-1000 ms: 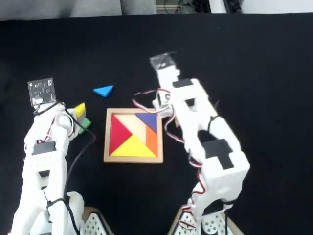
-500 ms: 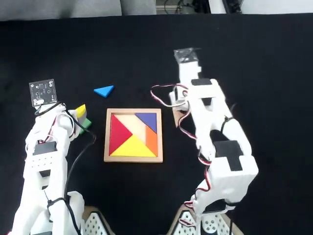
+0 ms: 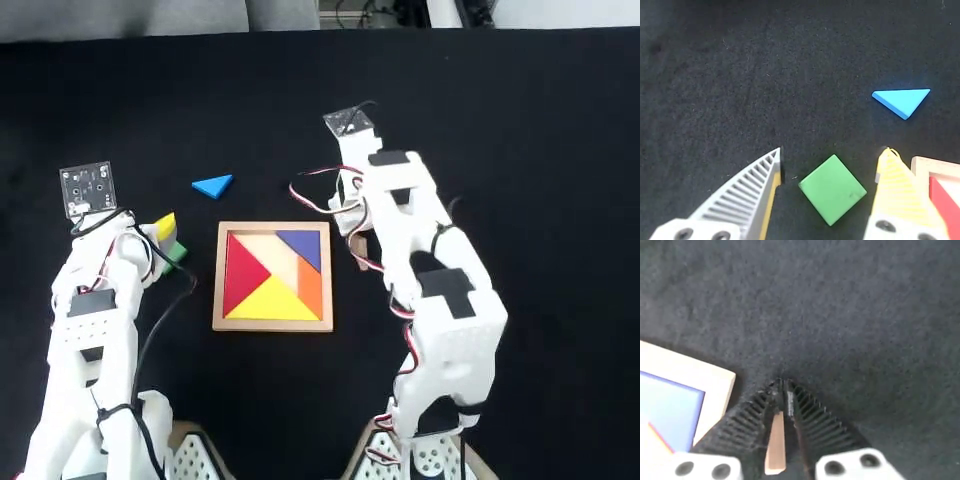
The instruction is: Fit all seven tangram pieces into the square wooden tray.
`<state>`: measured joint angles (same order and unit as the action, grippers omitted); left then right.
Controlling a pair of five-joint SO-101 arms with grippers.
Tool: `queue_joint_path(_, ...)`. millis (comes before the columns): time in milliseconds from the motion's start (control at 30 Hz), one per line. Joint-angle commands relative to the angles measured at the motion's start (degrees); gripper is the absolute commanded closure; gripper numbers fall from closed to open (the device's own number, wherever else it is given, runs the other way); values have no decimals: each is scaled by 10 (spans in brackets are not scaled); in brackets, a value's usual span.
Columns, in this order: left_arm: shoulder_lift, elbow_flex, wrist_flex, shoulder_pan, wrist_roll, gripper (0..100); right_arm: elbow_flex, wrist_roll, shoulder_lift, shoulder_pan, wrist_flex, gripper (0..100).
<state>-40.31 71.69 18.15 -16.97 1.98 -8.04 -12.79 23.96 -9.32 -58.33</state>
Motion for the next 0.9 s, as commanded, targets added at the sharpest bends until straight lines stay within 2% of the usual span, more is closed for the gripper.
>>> queue_joint_path(0,0,-7,-13,2,-3,700,22,-33,-5,-15,-26,988)
queue_joint_path(233,0,-7,-13,1,-3,700,15,-21,-44,5,-31,988)
queue_joint_path(333,0,-7,-13,1,-3,700,-6,12,-93,31,-29,988)
queue_joint_path(467,0,-7,-13,1,-3,700,-80,16,-179,42,-4,988)
queue_joint_path(667,0,-7,-13,1,-3,700,-211,-76,-298,9,2,988)
queue_joint_path(867,0,-7,-13,1,-3,700,-253,-76,-371,8,6,988)
